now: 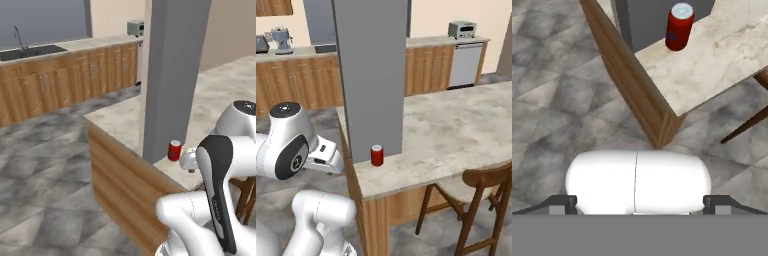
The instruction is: Four empty soda cans are scattered around the kitchen. Gather all the cans and cluster them next to the stove for recycling.
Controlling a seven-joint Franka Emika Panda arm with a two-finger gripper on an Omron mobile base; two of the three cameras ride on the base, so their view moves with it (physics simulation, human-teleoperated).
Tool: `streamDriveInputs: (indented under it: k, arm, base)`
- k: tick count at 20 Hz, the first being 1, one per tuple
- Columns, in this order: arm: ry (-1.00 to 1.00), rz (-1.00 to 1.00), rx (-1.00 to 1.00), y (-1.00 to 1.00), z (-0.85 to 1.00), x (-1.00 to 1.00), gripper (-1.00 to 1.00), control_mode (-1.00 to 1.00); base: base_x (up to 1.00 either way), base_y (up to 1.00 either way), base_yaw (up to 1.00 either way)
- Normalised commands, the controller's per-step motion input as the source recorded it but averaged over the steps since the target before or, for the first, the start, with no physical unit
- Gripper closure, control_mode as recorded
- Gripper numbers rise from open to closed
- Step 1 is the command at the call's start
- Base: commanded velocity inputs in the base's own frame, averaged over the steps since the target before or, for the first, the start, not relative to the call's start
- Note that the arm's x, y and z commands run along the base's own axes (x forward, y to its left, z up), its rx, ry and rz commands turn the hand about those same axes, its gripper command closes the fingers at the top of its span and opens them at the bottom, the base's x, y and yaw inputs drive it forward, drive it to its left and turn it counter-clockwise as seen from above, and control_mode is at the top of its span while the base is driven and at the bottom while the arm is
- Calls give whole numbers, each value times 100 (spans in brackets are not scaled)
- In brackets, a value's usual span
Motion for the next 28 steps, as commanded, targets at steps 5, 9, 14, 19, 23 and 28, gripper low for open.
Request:
streamDriveInputs:
  k: [5,9,14,19,23,28]
  arm:
    - [0,0,0,0,0,0,-100,100]
    - [0,0,0,0,0,0,-100,100]
    - [0,0,0,0,0,0,-100,100]
    - [0,0,0,0,0,0,-100,100]
    - [0,0,0,0,0,0,-100,100]
    - [0,0,0,0,0,0,-100,100]
  base:
    - [2,-33,48]
    - [10,-61,39]
    - [4,-72,38]
    - [0,-60,33]
    - [1,-62,17]
    - [-26,-29,0]
